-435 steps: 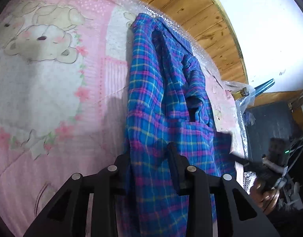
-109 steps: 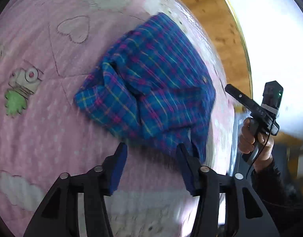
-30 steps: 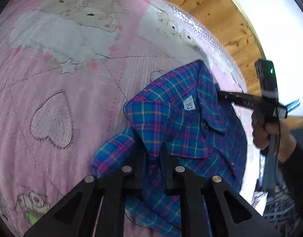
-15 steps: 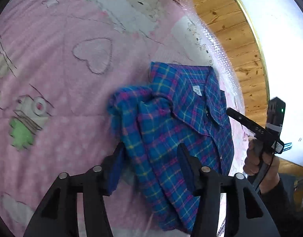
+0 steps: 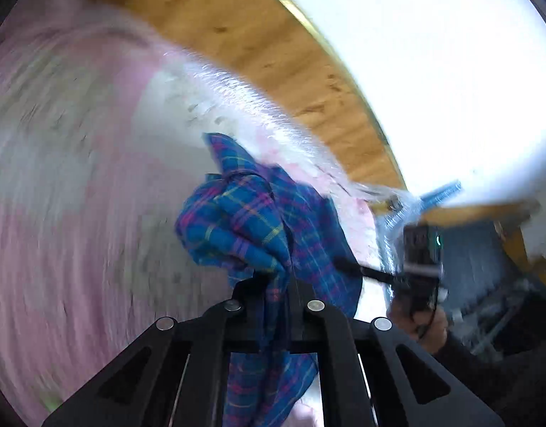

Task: Fold clothes

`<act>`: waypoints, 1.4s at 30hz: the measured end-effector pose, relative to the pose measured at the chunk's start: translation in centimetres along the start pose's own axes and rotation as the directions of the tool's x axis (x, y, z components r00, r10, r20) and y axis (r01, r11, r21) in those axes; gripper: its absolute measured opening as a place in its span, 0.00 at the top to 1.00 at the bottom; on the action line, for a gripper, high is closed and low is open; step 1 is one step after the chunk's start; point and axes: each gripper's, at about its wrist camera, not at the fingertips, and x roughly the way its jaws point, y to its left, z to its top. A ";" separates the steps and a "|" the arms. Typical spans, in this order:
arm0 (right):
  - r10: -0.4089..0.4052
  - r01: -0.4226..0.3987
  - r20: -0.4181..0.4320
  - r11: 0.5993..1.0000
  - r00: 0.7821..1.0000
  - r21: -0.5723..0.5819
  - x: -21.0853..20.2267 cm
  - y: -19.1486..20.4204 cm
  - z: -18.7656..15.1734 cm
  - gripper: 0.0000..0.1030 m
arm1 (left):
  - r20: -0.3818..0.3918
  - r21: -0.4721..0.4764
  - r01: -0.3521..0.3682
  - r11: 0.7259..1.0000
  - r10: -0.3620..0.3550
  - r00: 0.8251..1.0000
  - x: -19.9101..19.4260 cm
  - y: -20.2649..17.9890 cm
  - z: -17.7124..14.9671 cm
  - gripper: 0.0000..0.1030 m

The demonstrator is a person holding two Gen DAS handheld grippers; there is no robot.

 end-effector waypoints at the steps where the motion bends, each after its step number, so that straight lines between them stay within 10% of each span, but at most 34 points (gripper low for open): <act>1: -0.017 0.016 0.018 1.000 1.000 0.023 0.6 -0.2 -0.4 0.88 | -0.031 0.002 -0.030 1.000 0.030 0.999 1.2 1.3 1.3 0.93; 5: -0.121 0.125 -0.064 0.990 0.991 0.065 6.6 -2.6 -1.6 0.77 | -0.149 -0.048 -0.157 0.986 0.148 0.978 6.5 7.5 4.0 0.81; 9: -0.151 0.153 -0.064 0.987 0.986 0.039 6.3 -3.4 -2.3 0.71 | -0.076 -0.089 -0.154 0.984 0.147 0.986 4.8 7.5 0.7 0.70; 14: -0.123 0.125 -0.064 0.992 0.990 0.024 6.1 -4.2 -3.0 0.57 | 0.015 -0.139 -0.146 0.980 0.149 0.989 2.6 7.5 -3.3 0.32; 42: -0.256 0.255 -0.053 0.967 0.965 -0.029 8.2 -2.5 -3.2 0.67 | -0.011 -0.027 -0.154 0.988 0.154 0.988 6.3 6.9 -6.5 0.41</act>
